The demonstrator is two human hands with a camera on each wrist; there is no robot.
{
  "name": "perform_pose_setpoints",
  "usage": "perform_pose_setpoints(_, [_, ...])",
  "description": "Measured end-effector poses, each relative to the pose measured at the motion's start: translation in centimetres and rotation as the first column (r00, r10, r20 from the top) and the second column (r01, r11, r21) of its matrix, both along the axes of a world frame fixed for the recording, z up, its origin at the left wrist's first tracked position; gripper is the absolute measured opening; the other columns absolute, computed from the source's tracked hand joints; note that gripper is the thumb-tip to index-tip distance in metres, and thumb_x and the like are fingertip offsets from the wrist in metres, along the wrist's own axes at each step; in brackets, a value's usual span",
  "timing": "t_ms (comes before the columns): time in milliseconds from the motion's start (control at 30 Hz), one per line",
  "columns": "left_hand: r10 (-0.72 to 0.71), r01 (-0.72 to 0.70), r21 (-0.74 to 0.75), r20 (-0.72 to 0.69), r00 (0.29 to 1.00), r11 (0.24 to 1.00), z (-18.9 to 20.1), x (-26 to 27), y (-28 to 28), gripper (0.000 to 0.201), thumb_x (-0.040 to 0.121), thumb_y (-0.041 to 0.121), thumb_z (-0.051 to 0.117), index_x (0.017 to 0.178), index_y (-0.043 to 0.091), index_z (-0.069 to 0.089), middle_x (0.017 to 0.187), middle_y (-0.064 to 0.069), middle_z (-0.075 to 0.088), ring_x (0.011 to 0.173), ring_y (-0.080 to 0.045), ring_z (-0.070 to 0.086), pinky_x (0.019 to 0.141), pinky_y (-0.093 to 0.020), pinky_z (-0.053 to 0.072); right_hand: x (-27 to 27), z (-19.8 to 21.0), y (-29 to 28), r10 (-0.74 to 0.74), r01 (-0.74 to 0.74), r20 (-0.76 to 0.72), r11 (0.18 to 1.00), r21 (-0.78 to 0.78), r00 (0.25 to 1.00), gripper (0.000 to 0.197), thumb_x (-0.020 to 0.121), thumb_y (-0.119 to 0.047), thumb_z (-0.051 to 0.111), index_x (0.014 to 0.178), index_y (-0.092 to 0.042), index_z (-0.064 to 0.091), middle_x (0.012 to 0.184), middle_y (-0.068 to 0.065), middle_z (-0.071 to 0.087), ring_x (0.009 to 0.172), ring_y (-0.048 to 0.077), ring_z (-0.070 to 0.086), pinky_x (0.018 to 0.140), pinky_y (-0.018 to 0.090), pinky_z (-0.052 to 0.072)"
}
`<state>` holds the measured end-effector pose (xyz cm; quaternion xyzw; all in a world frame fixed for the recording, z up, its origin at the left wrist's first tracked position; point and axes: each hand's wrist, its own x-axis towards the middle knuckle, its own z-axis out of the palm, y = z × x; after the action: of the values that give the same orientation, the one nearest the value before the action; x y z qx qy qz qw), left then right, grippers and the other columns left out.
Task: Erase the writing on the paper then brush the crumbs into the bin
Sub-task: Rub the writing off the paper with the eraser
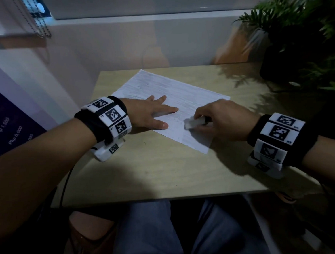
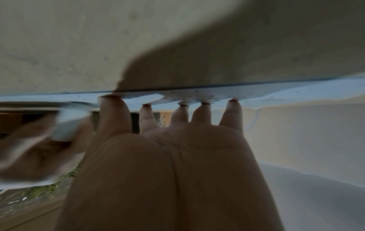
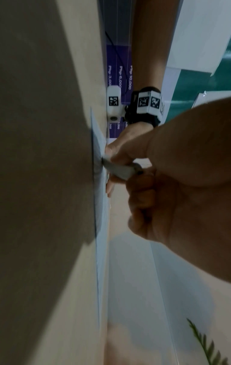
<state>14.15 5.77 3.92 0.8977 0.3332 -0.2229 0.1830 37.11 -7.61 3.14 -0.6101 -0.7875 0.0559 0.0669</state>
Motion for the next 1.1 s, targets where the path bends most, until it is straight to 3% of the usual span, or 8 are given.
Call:
perform_pose_setpoints(100, [0.0,0.0,-0.004,0.003,1.0,1.0,-0.1,0.0,0.1,0.072,0.097,0.063,0.049,0.155,0.061,0.007,0.169,0.011,-0.019,0.156,-0.021,-0.016,0.125,-0.059,0.002,-0.4,0.1,-0.5,0.043,-0.044,0.041,0.998,0.041,0.998,0.047,0.085,-0.063,0.041,0.098,-0.024,0.065,0.088,-0.002,0.068,0.08,0.023,0.06,0.069,0.038,0.049])
perform_pose_setpoints(200, [0.0,0.0,-0.002,0.004,1.0,1.0,-0.2,-0.1,0.3,0.071,0.096,0.065,0.049,0.153,0.063,0.007,0.168,0.012,-0.018,0.156,-0.021,-0.016,0.125,-0.059,0.002,-1.0,-0.2,-1.0,0.182,-0.185,-0.062,0.981,-0.052,0.981,0.046,0.086,-0.066,0.046,0.1,-0.028,0.066,0.086,-0.009,0.067,0.076,0.014,0.059,0.069,0.036,0.05])
perform_pose_setpoints(367, [0.006,-0.006,-0.002,0.02,1.0,1.0,-0.3,-0.1,0.2,0.07,0.097,0.062,0.05,0.154,0.062,0.009,0.169,0.012,-0.018,0.156,-0.02,-0.016,0.125,-0.057,0.002,0.0,-0.6,0.0,0.061,-0.062,0.026,0.996,0.067,0.998,0.051,0.086,-0.07,0.043,0.095,-0.025,0.066,0.085,-0.005,0.068,0.079,0.02,0.06,0.069,0.038,0.05])
perform_pose_setpoints(533, [0.01,-0.01,-0.005,0.015,1.0,1.0,-0.3,-0.2,0.3,0.07,0.097,0.064,0.05,0.153,0.064,0.008,0.168,0.014,-0.018,0.156,-0.018,-0.016,0.125,-0.057,0.003,-0.7,-0.3,-0.8,0.153,-0.166,-0.121,0.981,-0.104,0.981,0.052,0.082,-0.069,0.046,0.105,-0.029,0.069,0.09,-0.009,0.069,0.08,0.013,0.06,0.074,0.035,0.051])
perform_pose_setpoints(633, [0.004,-0.004,-0.001,0.015,1.0,1.0,-0.2,-0.1,0.1,0.07,0.098,0.063,0.05,0.154,0.062,0.008,0.169,0.012,-0.018,0.156,-0.02,-0.016,0.125,-0.057,0.002,-0.2,0.0,0.1,0.063,-0.066,-0.097,0.997,-0.035,0.993,0.046,0.086,-0.066,0.049,0.1,-0.026,0.066,0.089,-0.008,0.067,0.08,0.017,0.058,0.069,0.035,0.046])
perform_pose_setpoints(767, [0.004,-0.004,-0.008,0.01,1.0,1.0,-0.1,-0.1,0.1,0.071,0.098,0.062,0.05,0.155,0.061,0.007,0.169,0.011,-0.018,0.156,-0.021,-0.016,0.125,-0.057,0.002,-0.5,-0.3,0.7,0.096,-0.099,-0.094,0.995,-0.026,0.991,0.043,0.09,-0.064,0.048,0.098,-0.024,0.063,0.089,-0.009,0.061,0.079,0.016,0.053,0.07,0.036,0.045])
perform_pose_setpoints(933, [0.007,-0.007,-0.012,0.017,1.0,1.0,-0.2,-0.1,0.0,0.071,0.098,0.061,0.051,0.155,0.06,0.008,0.169,0.011,-0.018,0.156,-0.021,-0.017,0.126,-0.056,0.001,0.0,-0.4,1.9,0.021,-0.02,-0.054,1.0,0.023,0.998,0.038,0.093,-0.06,0.054,0.089,-0.022,0.061,0.085,-0.006,0.06,0.08,0.021,0.055,0.068,0.035,0.042])
perform_pose_setpoints(1100, [0.005,-0.005,-0.009,0.015,1.0,1.0,-0.3,-0.1,0.2,0.071,0.098,0.062,0.05,0.155,0.061,0.008,0.169,0.011,-0.018,0.156,-0.021,-0.016,0.126,-0.055,0.001,-0.8,-0.4,1.7,0.084,-0.097,-0.161,0.992,-0.075,0.983,0.055,0.084,-0.073,0.048,0.094,-0.023,0.067,0.086,-0.008,0.066,0.079,0.013,0.058,0.07,0.031,0.047])
